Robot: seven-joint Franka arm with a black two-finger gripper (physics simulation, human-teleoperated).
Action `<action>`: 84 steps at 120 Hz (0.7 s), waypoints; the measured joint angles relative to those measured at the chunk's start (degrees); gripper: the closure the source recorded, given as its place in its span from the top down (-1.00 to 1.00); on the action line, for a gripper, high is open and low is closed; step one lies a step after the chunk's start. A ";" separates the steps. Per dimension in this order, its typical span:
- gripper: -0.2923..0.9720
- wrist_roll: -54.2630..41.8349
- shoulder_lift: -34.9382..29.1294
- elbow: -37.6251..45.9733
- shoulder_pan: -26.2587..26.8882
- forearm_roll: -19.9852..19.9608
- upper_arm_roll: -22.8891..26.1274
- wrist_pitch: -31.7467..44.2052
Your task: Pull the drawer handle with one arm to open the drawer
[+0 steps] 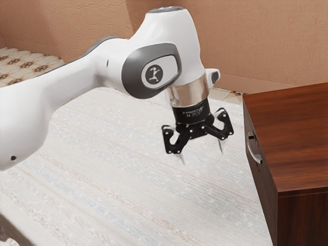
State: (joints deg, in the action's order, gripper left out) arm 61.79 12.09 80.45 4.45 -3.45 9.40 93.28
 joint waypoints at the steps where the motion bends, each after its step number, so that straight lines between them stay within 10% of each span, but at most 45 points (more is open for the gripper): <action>1: 0.54 0.11 -0.01 0.00 0.02 -0.03 0.00 0.20; 84: 0.54 2.67 -0.38 4.07 1.83 -1.33 -0.45 13.50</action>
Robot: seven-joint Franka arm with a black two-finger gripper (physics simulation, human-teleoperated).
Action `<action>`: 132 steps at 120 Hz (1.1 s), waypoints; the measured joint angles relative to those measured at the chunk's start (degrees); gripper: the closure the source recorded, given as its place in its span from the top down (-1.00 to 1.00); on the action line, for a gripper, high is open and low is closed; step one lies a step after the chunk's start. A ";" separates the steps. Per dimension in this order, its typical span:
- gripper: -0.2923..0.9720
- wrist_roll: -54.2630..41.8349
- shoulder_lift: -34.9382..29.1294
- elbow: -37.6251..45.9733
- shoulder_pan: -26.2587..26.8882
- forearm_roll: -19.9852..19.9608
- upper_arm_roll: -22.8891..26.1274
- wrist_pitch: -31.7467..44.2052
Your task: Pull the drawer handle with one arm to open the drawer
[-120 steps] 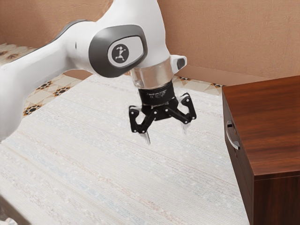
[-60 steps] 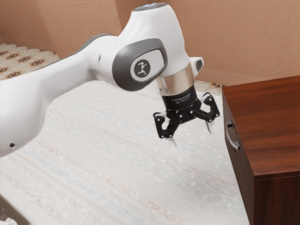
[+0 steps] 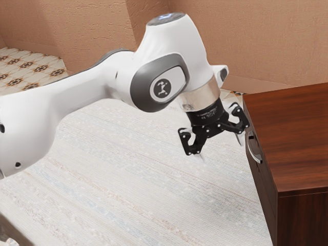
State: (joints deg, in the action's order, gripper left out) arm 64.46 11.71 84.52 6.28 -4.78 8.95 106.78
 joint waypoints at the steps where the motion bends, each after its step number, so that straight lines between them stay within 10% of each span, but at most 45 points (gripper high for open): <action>1: 0.54 -0.07 -0.05 0.15 0.06 -0.02 -0.01 0.20; 132: 0.27 -5.34 -0.68 5.00 0.73 -5.21 -0.50 11.57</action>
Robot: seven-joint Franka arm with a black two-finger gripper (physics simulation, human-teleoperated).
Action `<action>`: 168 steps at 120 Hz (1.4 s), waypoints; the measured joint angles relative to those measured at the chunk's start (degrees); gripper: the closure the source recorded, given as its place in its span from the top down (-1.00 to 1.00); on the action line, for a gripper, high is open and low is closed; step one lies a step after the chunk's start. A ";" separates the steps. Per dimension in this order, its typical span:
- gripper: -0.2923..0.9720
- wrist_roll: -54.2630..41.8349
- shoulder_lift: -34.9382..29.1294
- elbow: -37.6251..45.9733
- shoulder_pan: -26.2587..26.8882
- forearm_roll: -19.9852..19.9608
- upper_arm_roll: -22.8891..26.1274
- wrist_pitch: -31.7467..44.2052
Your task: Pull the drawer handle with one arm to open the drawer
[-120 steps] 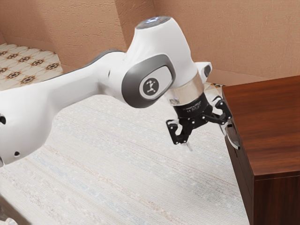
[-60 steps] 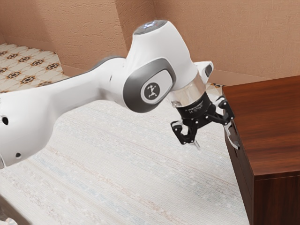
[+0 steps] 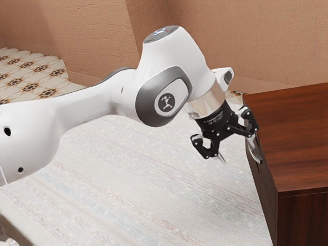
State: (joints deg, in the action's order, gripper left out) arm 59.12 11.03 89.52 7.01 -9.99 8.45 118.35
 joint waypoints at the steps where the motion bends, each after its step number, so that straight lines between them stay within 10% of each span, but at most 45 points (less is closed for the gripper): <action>1: 0.27 -0.03 0.00 0.00 0.00 -0.05 0.01 0.04; 168: 0.25 -4.47 -3.92 6.45 0.14 -0.99 -4.15 -0.96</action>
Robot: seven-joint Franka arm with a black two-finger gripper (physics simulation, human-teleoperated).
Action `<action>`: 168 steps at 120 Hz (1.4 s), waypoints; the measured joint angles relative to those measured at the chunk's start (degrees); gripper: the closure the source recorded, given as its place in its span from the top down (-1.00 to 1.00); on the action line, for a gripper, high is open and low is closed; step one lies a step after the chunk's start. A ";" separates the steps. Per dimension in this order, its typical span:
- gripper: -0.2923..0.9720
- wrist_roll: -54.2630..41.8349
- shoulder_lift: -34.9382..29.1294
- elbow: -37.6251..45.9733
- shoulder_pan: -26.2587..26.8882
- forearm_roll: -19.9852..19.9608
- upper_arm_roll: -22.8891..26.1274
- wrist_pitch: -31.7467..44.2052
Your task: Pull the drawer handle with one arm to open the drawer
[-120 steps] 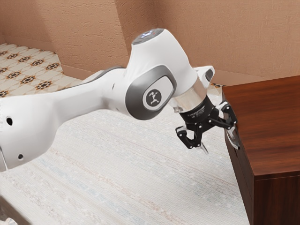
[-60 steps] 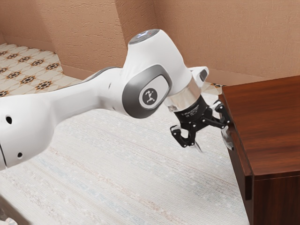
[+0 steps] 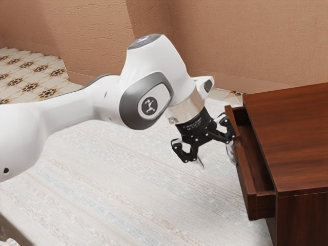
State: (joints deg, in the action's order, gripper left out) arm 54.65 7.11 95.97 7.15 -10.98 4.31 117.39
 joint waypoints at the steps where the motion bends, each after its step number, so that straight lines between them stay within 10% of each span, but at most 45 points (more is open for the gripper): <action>1: 0.25 -0.05 -0.05 0.09 0.01 0.01 -0.05 -0.01; 168: 0.22 -8.22 -11.19 10.98 1.74 -0.18 -9.73 -2.79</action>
State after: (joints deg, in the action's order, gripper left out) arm 46.43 -4.07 106.95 8.89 -11.16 -5.43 114.61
